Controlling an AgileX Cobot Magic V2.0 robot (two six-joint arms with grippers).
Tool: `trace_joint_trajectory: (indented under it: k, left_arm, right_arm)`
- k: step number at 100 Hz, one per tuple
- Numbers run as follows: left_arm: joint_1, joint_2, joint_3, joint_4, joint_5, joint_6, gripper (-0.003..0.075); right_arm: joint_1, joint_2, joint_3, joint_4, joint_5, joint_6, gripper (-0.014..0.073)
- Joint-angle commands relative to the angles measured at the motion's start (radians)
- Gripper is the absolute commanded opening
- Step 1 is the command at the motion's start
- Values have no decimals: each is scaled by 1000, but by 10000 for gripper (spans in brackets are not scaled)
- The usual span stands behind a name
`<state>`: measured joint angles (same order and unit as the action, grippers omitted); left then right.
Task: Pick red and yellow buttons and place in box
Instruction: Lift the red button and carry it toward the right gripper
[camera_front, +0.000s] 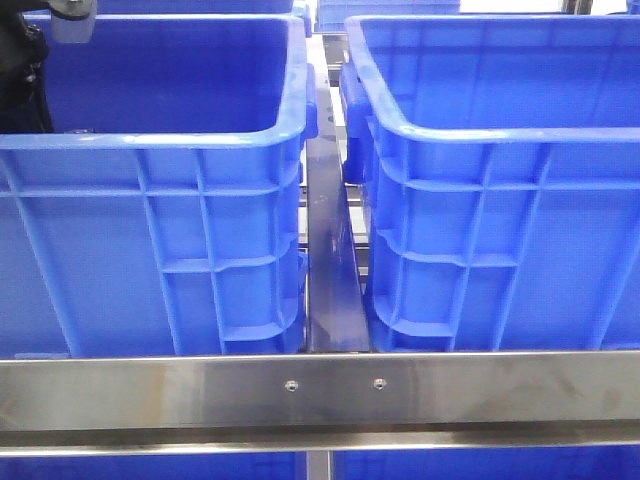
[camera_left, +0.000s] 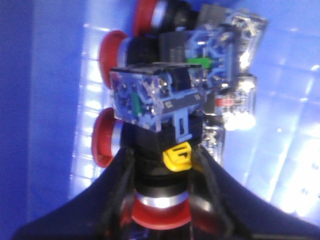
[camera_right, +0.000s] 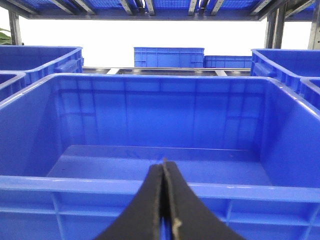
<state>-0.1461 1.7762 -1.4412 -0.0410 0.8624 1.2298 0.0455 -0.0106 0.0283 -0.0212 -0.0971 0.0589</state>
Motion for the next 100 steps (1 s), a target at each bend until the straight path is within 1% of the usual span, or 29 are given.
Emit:
trace_joint_trajectory:
  k: [1,8,30,39,52,66,78,100]
  left_arm:
    - [3,-46,-43,-16,30,-5,-19]
    - [3,-49,-62,-29,86,-5,-19]
    - [5,-102,-76,-151,215,-7,-19]
    - [5,-125,-76,-194,242,-9,-19]
    - [5,-172,-70,-235,249,-18,-19]
    - [5,-234,-31,-243,255,-18,-20]
    - [5,-302,52,-252,223,-18,-20]
    - [5,-465,209,-315,147,-18,-20]
  right_arm:
    - [2,-21,-1,-7,-84,-4,-67]
    - [2,-21,-1,-7,-84,-4,-67]
    - [2,-21,-1,-7,-84,-4,-67]
    - [2,-21,-1,-7,-84,-4,-67]
    - [2,-21,-1,-7,-84,-4,-67]
    - [2,-21,-1,-7,-84,-4,-67]
    - [2,-21,-1,-7,-84,-4,-67]
    - [2,-21,-1,-7,-84,-4,-67]
